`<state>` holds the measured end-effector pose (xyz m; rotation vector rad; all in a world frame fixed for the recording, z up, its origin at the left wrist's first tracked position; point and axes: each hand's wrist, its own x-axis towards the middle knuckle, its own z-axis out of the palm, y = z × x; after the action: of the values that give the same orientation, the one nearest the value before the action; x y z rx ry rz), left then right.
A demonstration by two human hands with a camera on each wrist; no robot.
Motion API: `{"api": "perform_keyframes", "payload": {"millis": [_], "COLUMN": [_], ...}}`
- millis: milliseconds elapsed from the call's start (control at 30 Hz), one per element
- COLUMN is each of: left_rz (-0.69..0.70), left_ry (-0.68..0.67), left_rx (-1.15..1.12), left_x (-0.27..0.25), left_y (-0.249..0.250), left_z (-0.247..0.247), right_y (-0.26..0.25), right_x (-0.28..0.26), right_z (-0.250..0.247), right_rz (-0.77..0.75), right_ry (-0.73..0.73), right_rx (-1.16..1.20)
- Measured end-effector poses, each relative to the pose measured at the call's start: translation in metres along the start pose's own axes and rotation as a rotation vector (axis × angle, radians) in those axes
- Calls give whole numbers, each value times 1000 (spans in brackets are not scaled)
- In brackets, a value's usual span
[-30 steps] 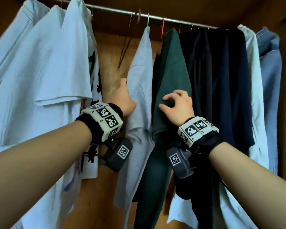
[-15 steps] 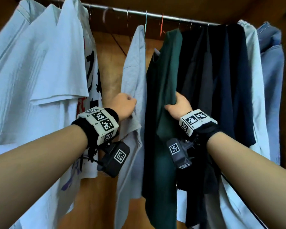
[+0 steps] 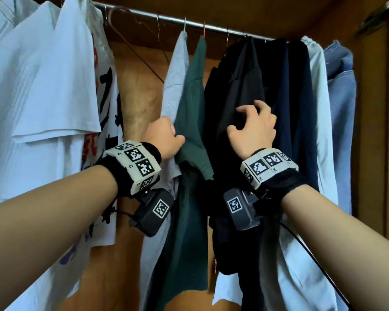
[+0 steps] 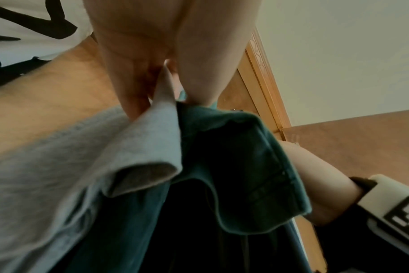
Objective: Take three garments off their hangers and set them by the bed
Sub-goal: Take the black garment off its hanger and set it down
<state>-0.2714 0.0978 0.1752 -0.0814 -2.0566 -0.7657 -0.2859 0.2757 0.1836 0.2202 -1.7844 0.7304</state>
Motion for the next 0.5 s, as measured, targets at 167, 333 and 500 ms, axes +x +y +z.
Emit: {"api": "perform_keyframes", "payload": {"millis": [167,333,500], "left_rz": [-11,-104,21], "left_ry": [89,101,183], "left_rx": [74,36,-20], "left_x": [-2,0,-12], "left_y": [-6,-21,-20], "left_z": [-3,-5,4], "right_y": [20,40,45], "right_x": [11,15,9], "right_z": [2,4,3], "right_rz": [224,319,217], "right_ry": [-213,-207,-289], "right_rx": [-22,24,241]}}
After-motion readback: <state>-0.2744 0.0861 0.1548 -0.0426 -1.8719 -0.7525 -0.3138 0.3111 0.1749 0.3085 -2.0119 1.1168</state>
